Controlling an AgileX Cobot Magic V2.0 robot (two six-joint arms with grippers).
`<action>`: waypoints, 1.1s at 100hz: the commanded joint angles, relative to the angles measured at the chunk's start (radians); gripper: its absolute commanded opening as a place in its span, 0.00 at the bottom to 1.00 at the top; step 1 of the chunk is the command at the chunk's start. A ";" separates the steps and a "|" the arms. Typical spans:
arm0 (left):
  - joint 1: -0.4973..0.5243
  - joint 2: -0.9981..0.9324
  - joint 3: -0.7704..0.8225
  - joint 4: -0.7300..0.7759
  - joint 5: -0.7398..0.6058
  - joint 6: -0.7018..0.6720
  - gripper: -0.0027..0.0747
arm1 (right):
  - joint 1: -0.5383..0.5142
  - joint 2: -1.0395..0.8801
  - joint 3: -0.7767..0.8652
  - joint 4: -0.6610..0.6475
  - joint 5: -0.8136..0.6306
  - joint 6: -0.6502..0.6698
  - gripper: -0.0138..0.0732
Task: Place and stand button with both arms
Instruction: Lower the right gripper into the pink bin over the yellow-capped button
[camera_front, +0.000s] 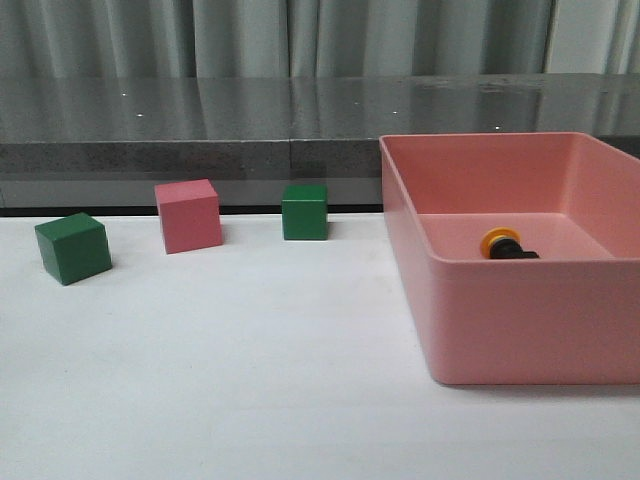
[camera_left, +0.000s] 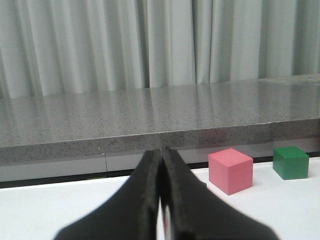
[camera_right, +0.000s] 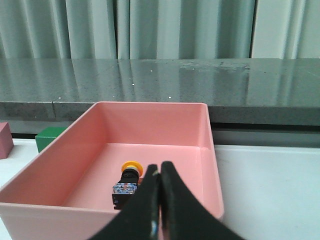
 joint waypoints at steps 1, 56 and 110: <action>-0.006 -0.030 0.046 -0.011 -0.074 -0.011 0.01 | -0.006 -0.021 -0.012 0.001 -0.101 0.001 0.08; -0.006 -0.030 0.046 -0.011 -0.074 -0.011 0.01 | -0.006 0.116 -0.328 0.036 0.071 0.094 0.08; -0.006 -0.030 0.046 -0.011 -0.074 -0.011 0.01 | 0.036 0.926 -0.923 0.057 0.354 0.094 0.08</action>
